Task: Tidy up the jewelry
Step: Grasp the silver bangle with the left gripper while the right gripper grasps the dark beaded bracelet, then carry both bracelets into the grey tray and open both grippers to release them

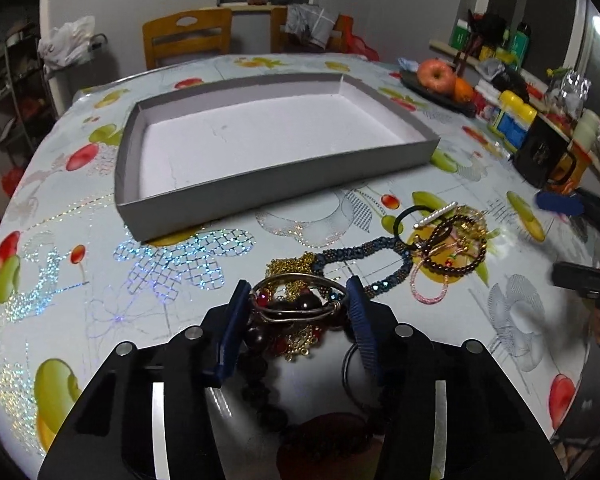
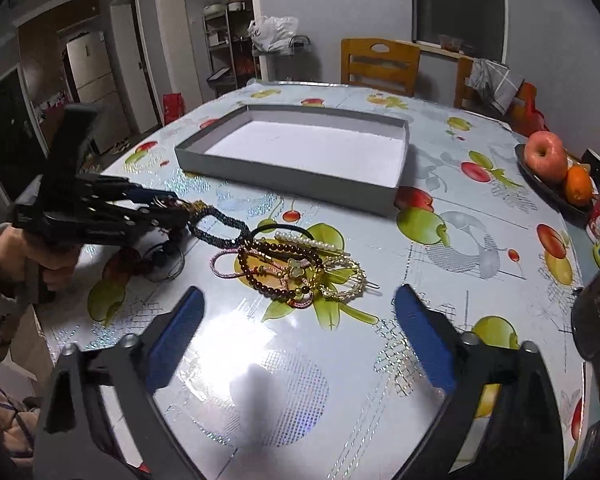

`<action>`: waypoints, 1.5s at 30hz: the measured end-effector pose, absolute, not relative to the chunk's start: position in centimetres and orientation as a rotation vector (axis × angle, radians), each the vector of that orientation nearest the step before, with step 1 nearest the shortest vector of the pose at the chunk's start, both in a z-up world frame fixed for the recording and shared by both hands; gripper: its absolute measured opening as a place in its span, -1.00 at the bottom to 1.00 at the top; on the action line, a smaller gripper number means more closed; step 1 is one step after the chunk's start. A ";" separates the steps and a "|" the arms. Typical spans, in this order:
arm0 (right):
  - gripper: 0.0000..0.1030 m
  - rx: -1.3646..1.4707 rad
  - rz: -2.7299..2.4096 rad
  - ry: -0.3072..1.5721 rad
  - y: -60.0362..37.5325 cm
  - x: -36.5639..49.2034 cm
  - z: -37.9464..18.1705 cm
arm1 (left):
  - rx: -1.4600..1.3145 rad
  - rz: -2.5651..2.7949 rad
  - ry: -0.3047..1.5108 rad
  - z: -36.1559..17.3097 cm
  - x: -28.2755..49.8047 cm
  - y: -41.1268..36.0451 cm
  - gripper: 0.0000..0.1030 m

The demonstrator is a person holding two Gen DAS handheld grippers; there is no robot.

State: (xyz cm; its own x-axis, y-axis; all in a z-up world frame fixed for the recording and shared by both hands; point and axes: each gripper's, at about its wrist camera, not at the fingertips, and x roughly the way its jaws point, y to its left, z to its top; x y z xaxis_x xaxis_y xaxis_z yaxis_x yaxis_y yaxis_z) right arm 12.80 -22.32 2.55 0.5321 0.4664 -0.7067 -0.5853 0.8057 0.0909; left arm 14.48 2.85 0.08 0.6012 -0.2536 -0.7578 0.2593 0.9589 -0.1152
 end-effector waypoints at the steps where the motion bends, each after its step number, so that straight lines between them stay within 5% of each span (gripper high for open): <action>1: 0.61 -0.169 0.632 0.799 -22.1 13.0 2.3 | -0.005 -0.297 0.867 0.2 14.3 3.1 -0.02; 6: 0.41 -0.176 0.648 0.837 -21.0 14.0 0.8 | -0.034 -0.298 0.814 1.3 13.1 3.8 -0.02; 14: -0.36 -0.161 0.629 0.853 -20.5 15.7 0.1 | 0.001 -0.306 0.775 2.2 11.8 3.5 -0.02; 24: -0.49 -0.139 0.617 0.888 -20.4 17.0 -1.0 | 0.007 -0.311 0.764 2.5 11.4 3.2 -0.02; 27: -0.84 -0.133 0.612 0.884 -20.3 17.3 -1.0 | 0.009 -0.312 0.763 2.6 11.3 3.1 -0.02; 45: -0.86 -0.165 0.640 0.663 -20.1 13.8 7.0 | 0.061 -0.326 0.699 6.7 11.6 2.2 -0.02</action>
